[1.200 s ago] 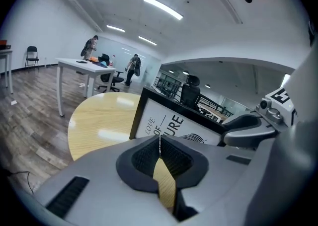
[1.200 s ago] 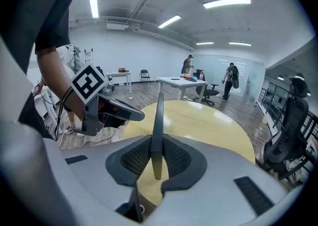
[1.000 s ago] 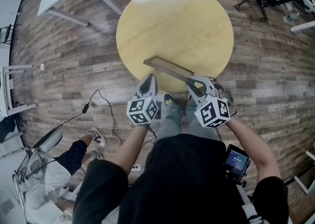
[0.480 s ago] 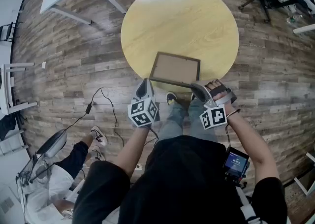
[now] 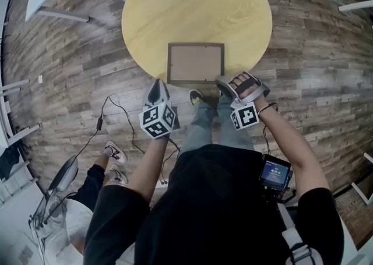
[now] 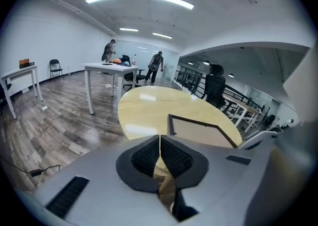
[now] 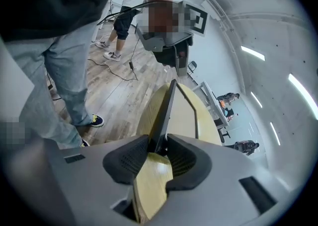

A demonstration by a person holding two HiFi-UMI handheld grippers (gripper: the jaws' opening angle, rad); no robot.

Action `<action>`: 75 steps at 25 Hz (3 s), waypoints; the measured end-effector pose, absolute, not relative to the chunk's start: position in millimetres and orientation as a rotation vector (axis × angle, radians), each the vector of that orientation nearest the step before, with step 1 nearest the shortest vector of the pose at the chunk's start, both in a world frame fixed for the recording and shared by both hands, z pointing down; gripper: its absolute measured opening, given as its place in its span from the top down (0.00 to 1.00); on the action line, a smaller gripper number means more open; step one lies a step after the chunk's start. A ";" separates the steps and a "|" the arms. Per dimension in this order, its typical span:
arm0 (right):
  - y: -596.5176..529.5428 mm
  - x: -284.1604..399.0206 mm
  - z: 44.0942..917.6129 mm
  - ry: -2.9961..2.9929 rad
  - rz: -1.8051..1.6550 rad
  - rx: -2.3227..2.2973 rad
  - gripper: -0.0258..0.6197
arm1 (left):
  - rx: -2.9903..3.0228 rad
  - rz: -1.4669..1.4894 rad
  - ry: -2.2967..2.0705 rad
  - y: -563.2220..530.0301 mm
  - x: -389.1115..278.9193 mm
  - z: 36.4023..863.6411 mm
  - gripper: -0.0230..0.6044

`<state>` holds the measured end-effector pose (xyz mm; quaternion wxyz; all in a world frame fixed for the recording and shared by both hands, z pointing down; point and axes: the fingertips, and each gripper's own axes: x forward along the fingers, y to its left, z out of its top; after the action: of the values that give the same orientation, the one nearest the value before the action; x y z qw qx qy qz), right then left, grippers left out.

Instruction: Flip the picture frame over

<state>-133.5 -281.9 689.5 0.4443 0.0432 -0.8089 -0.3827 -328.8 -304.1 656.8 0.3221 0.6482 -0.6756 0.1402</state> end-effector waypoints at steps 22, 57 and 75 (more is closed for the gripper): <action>-293.1 -139.2 643.7 -2.453 0.395 0.236 0.84 | 1.908 0.353 -1.647 -315.6 -280.7 630.9 0.92; -339.6 -0.9 279.8 -2.790 0.157 1.358 0.92 | 2.493 -0.080 -1.558 -327.9 -174.8 311.3 0.92; -333.4 -9.1 281.5 -2.753 0.114 1.359 0.92 | 2.507 -0.089 -1.522 -319.4 -178.6 302.7 0.92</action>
<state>-9.1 -333.4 281.5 0.0345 0.4421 -0.8955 0.0371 -178.6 -319.4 302.7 0.1038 0.8498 -0.5159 -0.0303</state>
